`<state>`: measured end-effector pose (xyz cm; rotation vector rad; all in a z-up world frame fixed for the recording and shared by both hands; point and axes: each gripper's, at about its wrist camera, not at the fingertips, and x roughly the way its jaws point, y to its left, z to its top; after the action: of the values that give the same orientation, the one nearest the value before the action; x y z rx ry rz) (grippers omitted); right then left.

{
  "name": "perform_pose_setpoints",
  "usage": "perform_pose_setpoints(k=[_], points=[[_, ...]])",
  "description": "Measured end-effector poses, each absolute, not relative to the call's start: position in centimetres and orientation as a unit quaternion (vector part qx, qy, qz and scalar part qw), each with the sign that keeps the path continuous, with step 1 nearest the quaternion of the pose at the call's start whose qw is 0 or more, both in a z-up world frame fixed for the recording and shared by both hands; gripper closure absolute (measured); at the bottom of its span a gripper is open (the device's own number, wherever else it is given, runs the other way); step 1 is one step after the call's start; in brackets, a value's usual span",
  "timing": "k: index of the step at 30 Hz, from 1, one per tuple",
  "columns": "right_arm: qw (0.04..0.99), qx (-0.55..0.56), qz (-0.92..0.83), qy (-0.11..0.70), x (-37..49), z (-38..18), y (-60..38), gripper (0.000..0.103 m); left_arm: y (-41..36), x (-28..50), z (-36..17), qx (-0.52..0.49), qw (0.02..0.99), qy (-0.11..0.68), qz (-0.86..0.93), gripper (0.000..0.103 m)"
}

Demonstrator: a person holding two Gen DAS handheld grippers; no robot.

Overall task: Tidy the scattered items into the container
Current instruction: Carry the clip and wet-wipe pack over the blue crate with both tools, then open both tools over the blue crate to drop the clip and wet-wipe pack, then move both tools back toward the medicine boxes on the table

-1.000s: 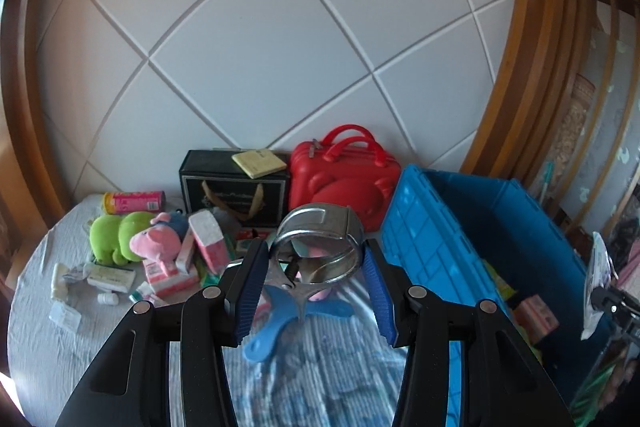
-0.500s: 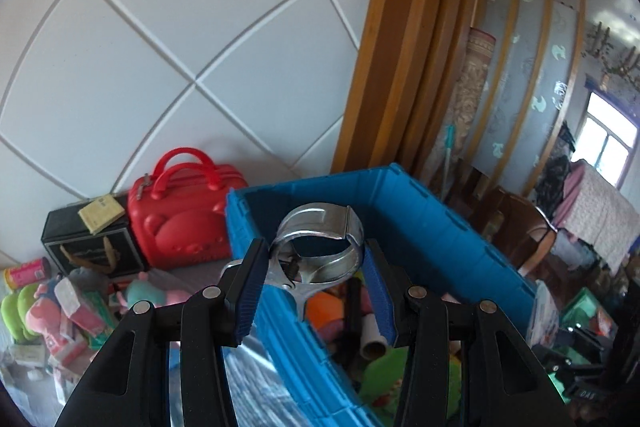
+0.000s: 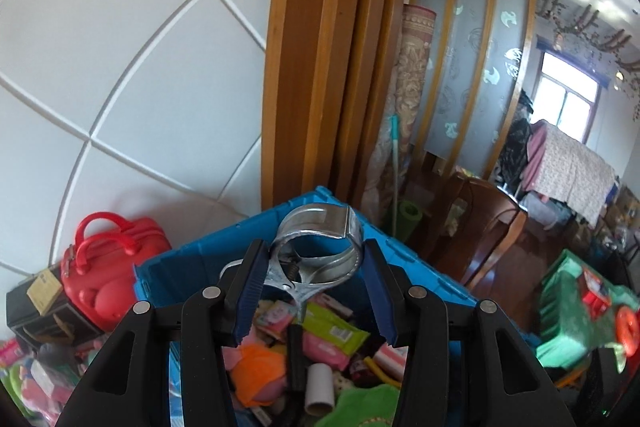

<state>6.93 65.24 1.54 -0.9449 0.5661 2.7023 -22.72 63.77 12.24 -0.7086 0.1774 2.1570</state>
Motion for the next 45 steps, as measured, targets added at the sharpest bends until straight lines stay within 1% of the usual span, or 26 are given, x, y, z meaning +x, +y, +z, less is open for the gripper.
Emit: perform_pose_setpoints(k=[7,10,11,12,13,14,24,32,40,45], points=[[0.104,-0.329,0.919,0.193,6.5,0.9,65.6,0.050,65.1,-24.2,12.9,-0.287,0.428,0.074,0.854,0.056],[0.107,-0.325,0.920,0.189,6.1,1.1,65.8,0.048,65.5,-24.7,12.8,-0.289,0.428,0.076,0.853,0.056],[0.120,-0.322,0.921,0.182,6.0,1.2,65.9,0.046,65.8,-24.9,12.8,-0.290,0.427,0.079,0.852,0.055],[0.131,-0.322,0.921,0.176,5.8,1.2,66.1,0.036,66.1,-25.1,12.8,-0.292,0.426,0.085,0.852,0.051],[0.134,-0.322,0.921,0.176,5.7,1.2,66.2,0.024,66.3,-25.4,12.7,-0.295,0.422,0.088,0.852,0.022],[0.137,-0.316,0.922,0.179,5.9,1.4,66.3,0.000,66.1,-25.5,12.7,-0.293,0.418,0.082,0.856,0.000],[0.119,-0.324,0.918,0.197,5.5,0.7,66.1,0.000,61.4,-26.7,10.6,-0.313,0.400,0.053,0.860,0.001],[0.098,-0.322,0.924,0.182,4.1,1.5,64.2,0.000,55.6,-26.5,9.4,-0.321,0.373,0.039,0.870,0.001],[0.068,-0.315,0.933,0.162,2.8,2.6,61.1,0.000,50.1,-24.5,8.0,-0.327,0.352,0.025,0.877,0.001],[0.039,-0.317,0.937,0.142,1.2,3.5,58.0,0.000,45.2,-23.3,6.7,-0.334,0.328,0.015,0.884,0.001]])
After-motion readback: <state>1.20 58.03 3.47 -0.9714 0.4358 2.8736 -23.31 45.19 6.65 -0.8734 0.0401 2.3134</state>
